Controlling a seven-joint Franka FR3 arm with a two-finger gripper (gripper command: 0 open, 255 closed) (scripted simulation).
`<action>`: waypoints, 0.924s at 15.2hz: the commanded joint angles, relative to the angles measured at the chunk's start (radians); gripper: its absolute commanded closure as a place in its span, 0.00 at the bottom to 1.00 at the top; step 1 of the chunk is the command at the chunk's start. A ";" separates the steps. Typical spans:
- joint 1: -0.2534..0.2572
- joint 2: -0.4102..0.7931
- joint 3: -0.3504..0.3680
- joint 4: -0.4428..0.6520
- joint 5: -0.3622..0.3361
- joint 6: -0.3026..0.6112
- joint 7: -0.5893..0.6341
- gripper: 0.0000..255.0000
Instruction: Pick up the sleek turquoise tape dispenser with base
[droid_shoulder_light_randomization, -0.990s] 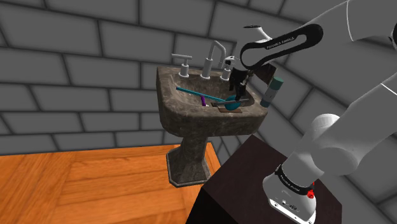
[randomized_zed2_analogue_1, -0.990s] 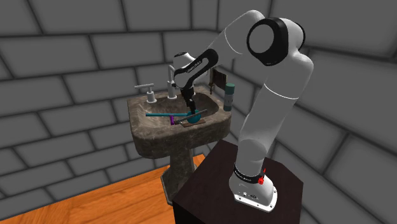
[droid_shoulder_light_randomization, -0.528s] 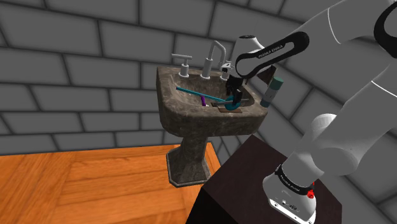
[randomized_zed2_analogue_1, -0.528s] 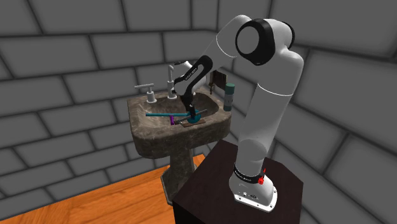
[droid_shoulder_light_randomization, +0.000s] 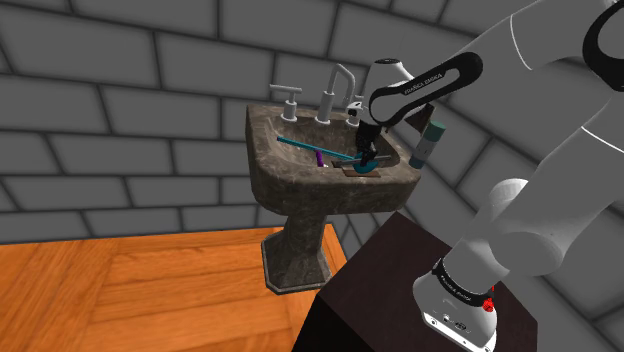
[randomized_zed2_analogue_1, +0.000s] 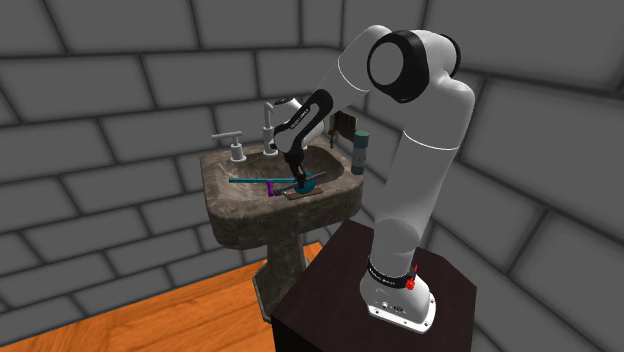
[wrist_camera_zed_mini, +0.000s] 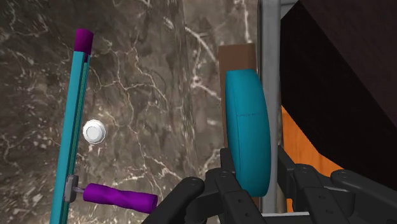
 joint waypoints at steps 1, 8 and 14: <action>0.000 0.001 0.000 -0.001 0.000 0.000 0.000 1.00; 0.001 -0.041 0.007 0.021 -0.006 -0.062 0.002 1.00; 0.001 -0.095 0.018 0.059 -0.012 -0.152 0.000 1.00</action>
